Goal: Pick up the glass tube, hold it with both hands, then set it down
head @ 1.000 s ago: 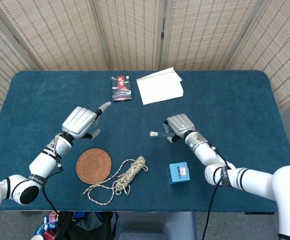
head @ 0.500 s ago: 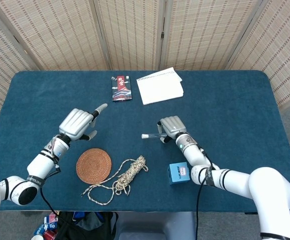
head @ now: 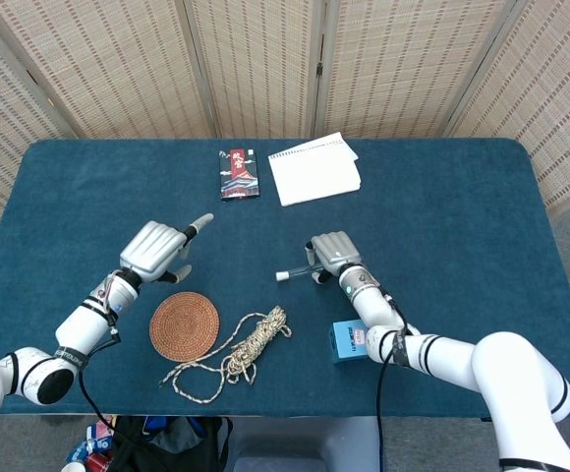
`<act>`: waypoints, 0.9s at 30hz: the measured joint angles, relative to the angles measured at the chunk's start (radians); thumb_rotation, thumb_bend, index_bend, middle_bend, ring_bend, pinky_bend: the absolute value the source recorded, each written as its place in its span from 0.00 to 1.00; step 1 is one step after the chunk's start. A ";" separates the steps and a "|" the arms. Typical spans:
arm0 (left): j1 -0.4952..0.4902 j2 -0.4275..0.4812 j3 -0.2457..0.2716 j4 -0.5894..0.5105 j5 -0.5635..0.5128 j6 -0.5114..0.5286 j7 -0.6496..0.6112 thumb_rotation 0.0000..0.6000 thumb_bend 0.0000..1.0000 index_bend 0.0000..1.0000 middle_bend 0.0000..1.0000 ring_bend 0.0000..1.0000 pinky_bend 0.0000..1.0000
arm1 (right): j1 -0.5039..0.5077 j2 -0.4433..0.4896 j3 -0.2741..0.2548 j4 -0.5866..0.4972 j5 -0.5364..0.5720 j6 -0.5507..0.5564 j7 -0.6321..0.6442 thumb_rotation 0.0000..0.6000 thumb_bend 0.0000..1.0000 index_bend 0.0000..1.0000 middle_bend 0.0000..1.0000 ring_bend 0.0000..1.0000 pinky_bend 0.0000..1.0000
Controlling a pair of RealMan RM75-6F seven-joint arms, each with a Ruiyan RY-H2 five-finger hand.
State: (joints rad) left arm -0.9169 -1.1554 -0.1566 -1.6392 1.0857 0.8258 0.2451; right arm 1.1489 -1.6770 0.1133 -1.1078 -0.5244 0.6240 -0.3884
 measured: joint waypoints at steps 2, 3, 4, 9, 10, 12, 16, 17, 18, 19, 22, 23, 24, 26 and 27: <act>0.002 -0.001 0.000 0.004 -0.001 0.001 0.000 1.00 0.33 0.00 0.54 0.53 0.87 | 0.000 -0.001 0.002 -0.002 0.010 0.006 -0.007 1.00 0.16 0.38 1.00 1.00 1.00; 0.002 0.000 0.000 0.005 -0.002 0.001 0.000 1.00 0.33 0.00 0.54 0.53 0.86 | -0.001 0.000 0.003 -0.004 0.011 0.008 -0.008 1.00 0.15 0.35 1.00 1.00 1.00; 0.002 0.001 0.000 0.006 -0.006 -0.001 0.001 1.00 0.33 0.00 0.54 0.53 0.86 | -0.002 0.003 0.004 -0.009 0.012 0.010 -0.009 1.00 0.13 0.31 1.00 1.00 1.00; 0.004 0.008 0.001 0.010 -0.028 -0.012 0.006 1.00 0.33 0.00 0.54 0.53 0.85 | -0.011 0.035 0.013 -0.050 0.008 0.026 -0.009 1.00 0.10 0.19 1.00 1.00 1.00; 0.007 0.009 0.001 0.012 -0.031 -0.009 0.005 1.00 0.33 0.00 0.53 0.53 0.85 | -0.015 0.049 0.016 -0.067 0.004 0.033 -0.006 1.00 0.10 0.18 1.00 1.00 1.00; 0.014 0.010 -0.001 0.018 -0.041 -0.002 0.000 1.00 0.33 0.00 0.52 0.51 0.81 | -0.025 0.078 0.021 -0.100 -0.007 0.047 0.000 1.00 0.10 0.18 0.98 1.00 1.00; 0.040 0.015 -0.004 0.050 -0.084 0.019 -0.017 1.00 0.33 0.00 0.45 0.42 0.60 | -0.069 0.185 0.028 -0.217 -0.053 0.105 0.024 1.00 0.10 0.20 0.88 0.94 1.00; 0.049 0.016 -0.006 0.060 -0.097 0.026 -0.025 1.00 0.33 0.00 0.43 0.39 0.55 | -0.083 0.215 0.028 -0.249 -0.067 0.121 0.030 1.00 0.11 0.23 0.86 0.92 1.00; 0.059 0.015 -0.008 0.071 -0.108 0.036 -0.034 1.00 0.33 0.00 0.41 0.36 0.50 | -0.098 0.247 0.028 -0.283 -0.083 0.137 0.036 1.00 0.14 0.27 0.82 0.88 1.00; 0.074 0.014 -0.010 0.085 -0.120 0.050 -0.048 1.00 0.33 0.00 0.40 0.35 0.47 | -0.121 0.292 0.025 -0.330 -0.105 0.159 0.044 1.00 0.18 0.32 0.77 0.84 1.00; 0.115 0.011 -0.016 0.111 -0.140 0.084 -0.093 1.00 0.33 0.03 0.36 0.31 0.40 | -0.188 0.410 0.011 -0.451 -0.173 0.221 0.065 1.00 0.27 0.38 0.69 0.75 1.00; 0.129 0.011 -0.016 0.117 -0.142 0.093 -0.105 1.00 0.33 0.04 0.35 0.30 0.39 | -0.212 0.446 0.004 -0.488 -0.197 0.243 0.071 1.00 0.29 0.39 0.67 0.72 0.99; 0.142 0.013 -0.015 0.122 -0.142 0.102 -0.114 1.00 0.33 0.05 0.34 0.29 0.37 | -0.239 0.480 -0.004 -0.522 -0.222 0.267 0.079 1.00 0.33 0.39 0.63 0.68 0.96; 0.173 0.020 -0.009 0.130 -0.134 0.125 -0.128 1.00 0.33 0.06 0.32 0.27 0.34 | -0.304 0.552 -0.025 -0.586 -0.287 0.327 0.097 1.00 0.37 0.39 0.57 0.60 0.87; 0.186 0.024 -0.006 0.132 -0.129 0.136 -0.132 1.00 0.33 0.06 0.31 0.26 0.34 | -0.332 0.578 -0.036 -0.607 -0.315 0.355 0.105 1.00 0.37 0.39 0.54 0.56 0.80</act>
State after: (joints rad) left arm -0.7304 -1.1317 -0.1621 -1.5076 0.9567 0.9621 0.1130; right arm 0.8168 -1.0990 0.0776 -1.7143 -0.8392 0.9786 -0.2832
